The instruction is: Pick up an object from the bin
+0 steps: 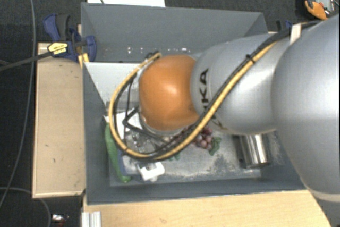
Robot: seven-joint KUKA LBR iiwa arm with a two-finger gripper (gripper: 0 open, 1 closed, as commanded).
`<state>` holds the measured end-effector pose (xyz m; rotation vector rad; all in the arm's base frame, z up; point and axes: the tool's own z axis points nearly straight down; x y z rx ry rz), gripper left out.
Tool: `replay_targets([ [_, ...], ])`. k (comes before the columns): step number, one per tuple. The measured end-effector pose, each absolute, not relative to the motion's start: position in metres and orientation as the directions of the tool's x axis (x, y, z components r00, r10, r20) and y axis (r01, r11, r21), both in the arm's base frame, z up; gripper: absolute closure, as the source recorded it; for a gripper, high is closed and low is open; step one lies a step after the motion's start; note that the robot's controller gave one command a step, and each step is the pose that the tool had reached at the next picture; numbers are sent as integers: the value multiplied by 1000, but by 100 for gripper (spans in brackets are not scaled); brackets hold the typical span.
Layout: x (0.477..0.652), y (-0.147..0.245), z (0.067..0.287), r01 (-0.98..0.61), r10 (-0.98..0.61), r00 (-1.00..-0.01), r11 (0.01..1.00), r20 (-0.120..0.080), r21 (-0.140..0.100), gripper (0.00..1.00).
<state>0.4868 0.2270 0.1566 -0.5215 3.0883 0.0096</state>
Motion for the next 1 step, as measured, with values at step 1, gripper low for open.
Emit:
replay_targets([
  [1, 487, 227, 186, -327, -327, -945, 945, -10, 4, 100],
])
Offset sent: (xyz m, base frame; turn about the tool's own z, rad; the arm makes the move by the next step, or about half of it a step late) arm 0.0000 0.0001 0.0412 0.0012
